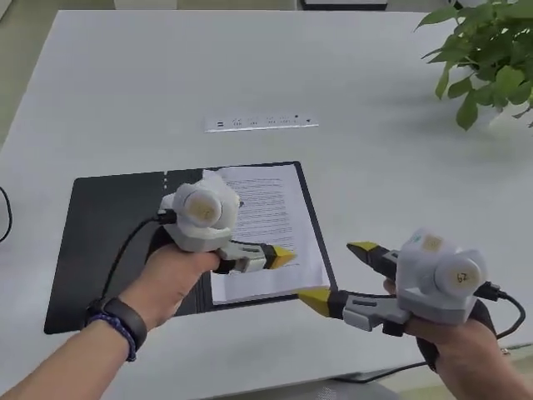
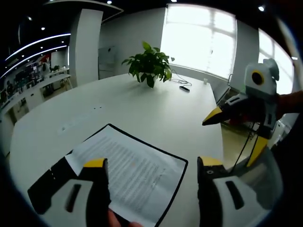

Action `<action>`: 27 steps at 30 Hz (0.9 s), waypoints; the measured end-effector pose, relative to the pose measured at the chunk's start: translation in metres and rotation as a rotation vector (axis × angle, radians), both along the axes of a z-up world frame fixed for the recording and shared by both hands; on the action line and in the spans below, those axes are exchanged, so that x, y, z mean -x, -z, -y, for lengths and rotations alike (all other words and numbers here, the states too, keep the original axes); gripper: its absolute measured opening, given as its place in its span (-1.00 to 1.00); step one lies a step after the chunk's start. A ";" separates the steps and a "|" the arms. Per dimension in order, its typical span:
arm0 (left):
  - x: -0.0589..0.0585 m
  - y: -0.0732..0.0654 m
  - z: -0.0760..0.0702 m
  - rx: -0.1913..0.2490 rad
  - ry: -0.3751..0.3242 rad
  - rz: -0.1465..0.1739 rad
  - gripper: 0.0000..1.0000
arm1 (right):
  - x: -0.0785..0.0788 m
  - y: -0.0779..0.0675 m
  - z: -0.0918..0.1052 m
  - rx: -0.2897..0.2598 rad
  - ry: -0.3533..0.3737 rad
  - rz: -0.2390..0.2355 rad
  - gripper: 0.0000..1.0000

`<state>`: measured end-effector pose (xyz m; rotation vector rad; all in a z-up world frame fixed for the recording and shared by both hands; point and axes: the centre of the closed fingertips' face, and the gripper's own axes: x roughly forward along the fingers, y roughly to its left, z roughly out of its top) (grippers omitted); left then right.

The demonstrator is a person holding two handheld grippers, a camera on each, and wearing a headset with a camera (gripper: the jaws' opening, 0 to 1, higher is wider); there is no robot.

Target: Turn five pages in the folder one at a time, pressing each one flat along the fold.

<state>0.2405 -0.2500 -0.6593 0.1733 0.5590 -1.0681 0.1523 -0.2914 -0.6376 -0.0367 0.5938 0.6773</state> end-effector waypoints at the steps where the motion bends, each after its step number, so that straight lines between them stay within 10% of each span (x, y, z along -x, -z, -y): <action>1: -0.001 0.001 0.003 -0.003 0.004 0.000 0.53 | 0.000 0.000 0.001 -0.001 0.003 -0.001 0.44; 14: -0.002 0.050 0.048 -0.112 0.083 0.004 0.52 | 0.001 0.005 0.013 0.001 0.019 -0.016 0.43; 27: -0.005 0.103 0.057 -0.197 0.057 -0.047 0.52 | -0.002 0.008 0.019 -0.006 0.030 -0.029 0.42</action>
